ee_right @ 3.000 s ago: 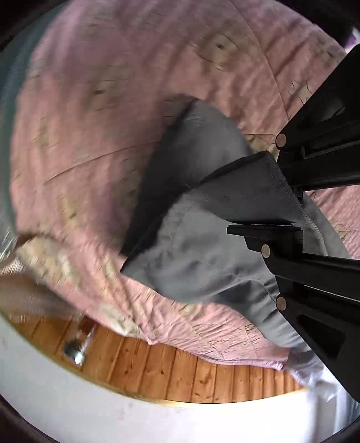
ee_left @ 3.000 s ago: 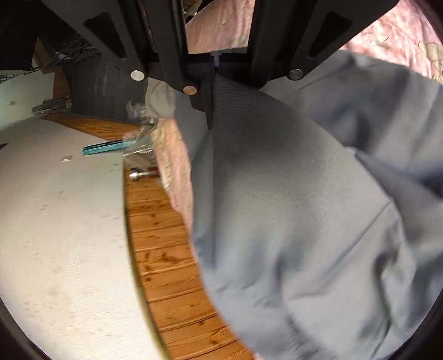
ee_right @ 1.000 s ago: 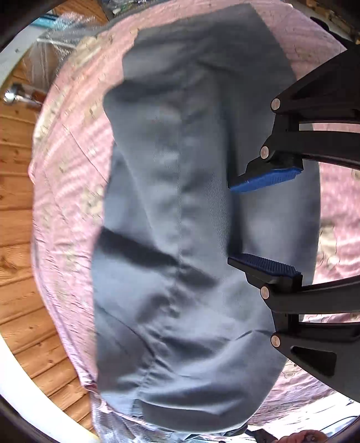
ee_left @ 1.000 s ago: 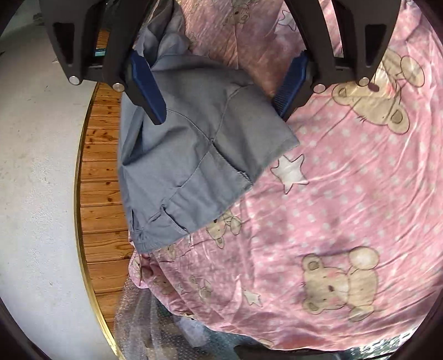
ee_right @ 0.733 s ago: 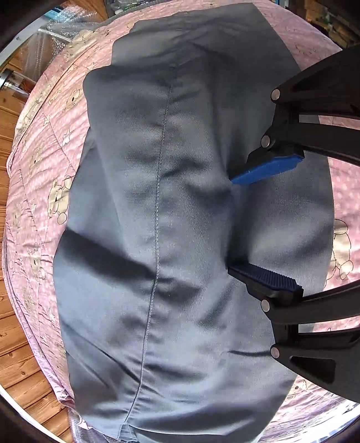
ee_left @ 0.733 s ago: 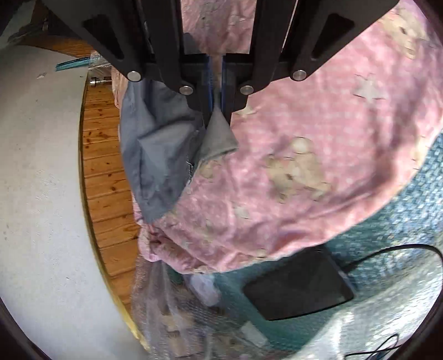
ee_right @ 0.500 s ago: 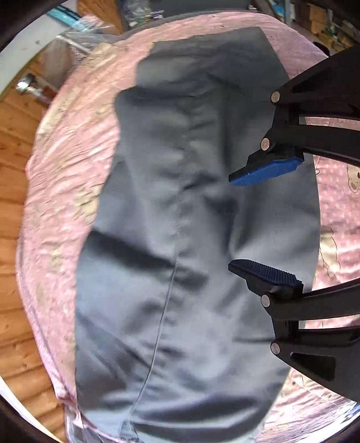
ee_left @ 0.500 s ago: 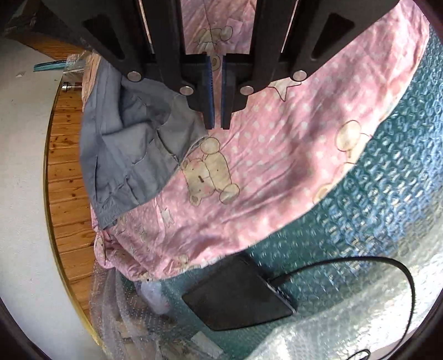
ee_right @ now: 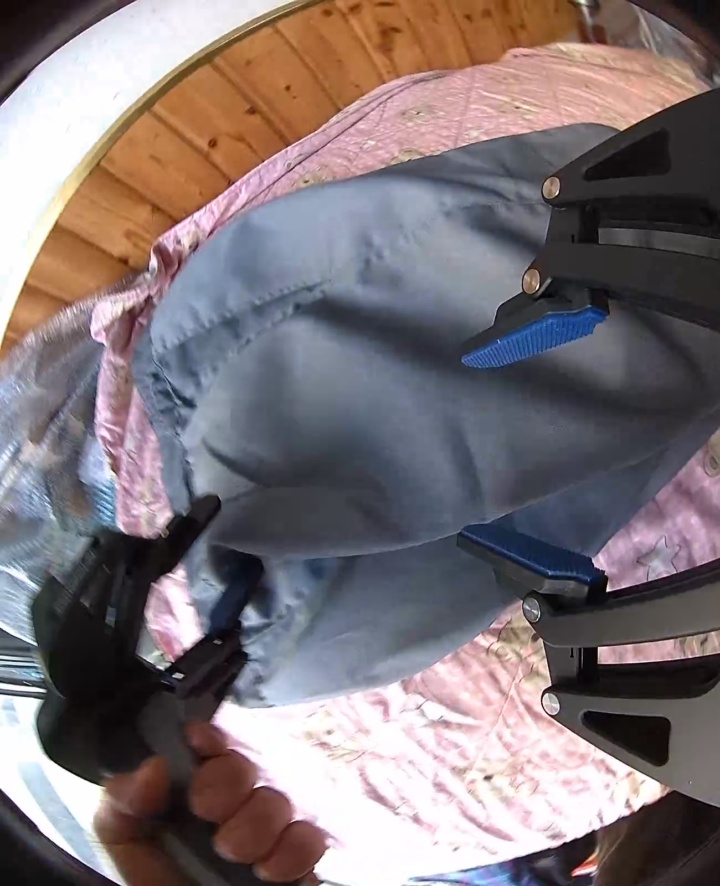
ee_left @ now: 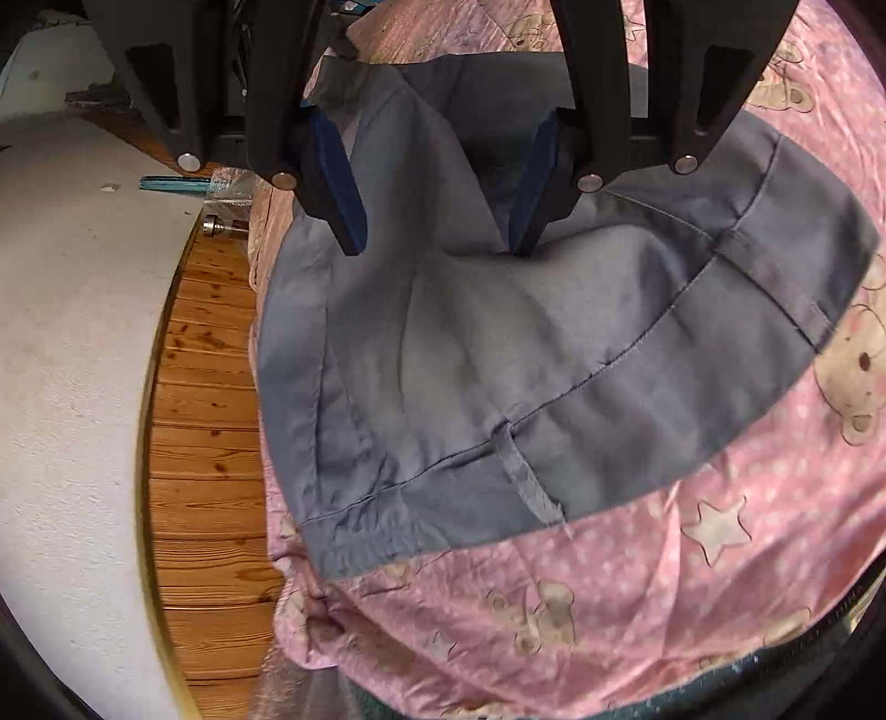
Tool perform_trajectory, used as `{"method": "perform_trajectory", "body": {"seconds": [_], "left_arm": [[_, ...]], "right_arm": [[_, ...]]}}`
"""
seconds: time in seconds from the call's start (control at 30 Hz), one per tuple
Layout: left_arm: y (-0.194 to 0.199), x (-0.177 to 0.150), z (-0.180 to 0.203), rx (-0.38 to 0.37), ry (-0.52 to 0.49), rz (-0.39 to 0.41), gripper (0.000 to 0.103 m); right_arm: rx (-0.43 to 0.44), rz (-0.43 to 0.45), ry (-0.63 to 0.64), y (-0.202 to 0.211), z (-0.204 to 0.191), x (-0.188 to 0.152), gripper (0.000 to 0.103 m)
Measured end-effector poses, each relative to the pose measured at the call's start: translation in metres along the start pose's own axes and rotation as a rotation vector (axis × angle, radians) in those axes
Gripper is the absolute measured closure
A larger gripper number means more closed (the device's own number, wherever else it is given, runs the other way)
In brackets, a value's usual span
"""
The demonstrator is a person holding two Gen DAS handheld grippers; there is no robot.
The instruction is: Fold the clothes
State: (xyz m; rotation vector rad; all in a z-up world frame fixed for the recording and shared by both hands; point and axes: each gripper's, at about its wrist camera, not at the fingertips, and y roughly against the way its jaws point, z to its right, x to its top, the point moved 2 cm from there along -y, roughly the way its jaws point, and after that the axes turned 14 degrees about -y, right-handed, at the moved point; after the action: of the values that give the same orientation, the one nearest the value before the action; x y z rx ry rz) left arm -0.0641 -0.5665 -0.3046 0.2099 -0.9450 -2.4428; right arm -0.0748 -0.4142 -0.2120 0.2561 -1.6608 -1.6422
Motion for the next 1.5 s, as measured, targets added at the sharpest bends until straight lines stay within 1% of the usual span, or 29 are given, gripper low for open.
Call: {"method": "perform_trajectory", "body": {"seconds": [0.03,0.07,0.1,0.13,0.17,0.27,0.33,0.4,0.47,0.5,0.53,0.57,0.6,0.63,0.7,0.77,0.8,0.83,0.87,0.9,0.93,1.03,1.13,1.2,1.27,1.33,1.4,1.47,1.5], "left_arm": [[-0.009,0.0,0.001,0.02,-0.006,-0.023,0.047],[-0.015,0.001,0.002,0.041,-0.033,-0.026,0.047],[-0.018,0.002,0.003,0.046,-0.064,-0.007,0.054],[-0.018,0.002,0.003,0.028,-0.089,0.007,0.095],[-0.011,0.0,0.002,-0.022,-0.101,0.031,0.102],[0.043,-0.026,-0.01,-0.249,-0.135,0.242,0.102],[0.041,-0.051,-0.038,-0.318,-0.063,0.231,0.102],[0.029,-0.061,-0.059,-0.259,-0.004,0.172,0.101],[0.028,-0.06,-0.065,-0.205,0.027,0.155,0.095],[0.03,-0.059,-0.065,-0.167,0.03,0.153,0.084],[0.035,-0.055,-0.059,-0.125,0.02,0.158,0.067],[0.04,-0.051,-0.054,-0.09,0.011,0.161,0.058],[0.046,-0.047,-0.048,-0.057,0.007,0.167,0.044],[0.05,-0.041,-0.042,-0.031,0.006,0.179,0.037],[0.048,-0.026,-0.03,0.036,-0.012,0.18,0.036],[0.031,-0.01,-0.028,0.112,-0.032,0.127,0.036],[0.025,-0.005,-0.028,0.101,-0.056,0.119,0.055],[0.023,-0.006,-0.028,0.068,-0.091,0.118,0.098],[0.031,-0.012,-0.029,0.023,-0.105,0.133,0.102],[0.048,-0.022,-0.032,-0.042,-0.1,0.182,0.102],[0.063,-0.035,-0.04,-0.09,-0.093,0.221,0.102],[0.057,-0.065,-0.087,-0.126,0.025,0.188,0.102],[0.048,-0.066,-0.096,-0.169,0.011,0.21,0.101],[0.051,-0.062,-0.091,-0.173,0.002,0.211,0.101],[0.055,-0.058,-0.085,-0.147,-0.007,0.197,0.098],[0.06,-0.055,-0.076,-0.052,-0.03,0.169,0.083],[0.064,-0.048,-0.064,0.014,-0.063,0.181,0.071],[0.063,-0.042,-0.054,0.048,-0.108,0.2,0.071],[0.062,-0.039,-0.048,0.041,-0.141,0.213,0.081]], "right_arm": [[-0.021,-0.025,0.027,-0.011,0.0,-0.002,0.101],[-0.029,-0.041,0.046,-0.017,-0.002,-0.007,0.101],[-0.034,-0.019,0.069,-0.013,-0.007,-0.01,0.101],[-0.032,0.014,0.091,-0.001,-0.013,-0.015,0.102],[-0.031,0.047,0.112,0.012,-0.018,-0.02,0.102],[-0.018,0.085,0.139,0.037,-0.027,-0.042,0.101],[-0.033,0.045,0.129,0.026,-0.024,-0.061,0.093],[-0.022,-0.022,0.09,0.008,-0.016,-0.073,0.09],[0.005,-0.024,0.032,0.016,-0.006,-0.078,0.085],[0.017,-0.015,0.008,0.022,-0.002,-0.079,0.078],[0.029,-0.006,-0.016,0.028,0.003,-0.079,0.073],[0.031,0.002,-0.038,0.033,0.008,-0.08,0.072],[0.03,0.006,-0.062,0.036,0.014,-0.081,0.07],[0.026,0.006,-0.081,0.035,0.014,-0.081,0.07],[0.026,0.001,-0.133,0.033,0.023,-0.084,0.07],[0.037,-0.003,-0.199,0.036,0.031,-0.09,0.07],[0.056,-0.001,-0.255,0.041,0.043,-0.099,0.07],[0.074,0.001,-0.311,0.047,0.055,-0.107,0.069],[0.089,0.002,-0.371,0.053,0.067,-0.117,0.067],[0.09,-0.004,-0.457,0.056,0.085,-0.136,0.059],[0.09,-0.012,-0.542,0.059,0.102,-0.155,0.058],[0.11,-0.102,-0.885,0.045,0.16,-0.216,0.058],[0.176,-0.095,-1.225,0.041,0.21,-0.267,0.058],[0.224,-0.053,-1.352,0.045,0.23,-0.286,0.058],[0.237,-0.025,-1.382,0.049,0.24,-0.29,0.058],[0.212,0.003,-1.366,0.05,0.248,-0.286,0.058],[0.149,0.006,-1.348,0.046,0.257,-0.285,0.058],[0.117,-0.036,-1.362,0.032,0.264,-0.289,0.058],[0.106,-0.059,-1.367,0.025,0.265,-0.292,0.058]]}}
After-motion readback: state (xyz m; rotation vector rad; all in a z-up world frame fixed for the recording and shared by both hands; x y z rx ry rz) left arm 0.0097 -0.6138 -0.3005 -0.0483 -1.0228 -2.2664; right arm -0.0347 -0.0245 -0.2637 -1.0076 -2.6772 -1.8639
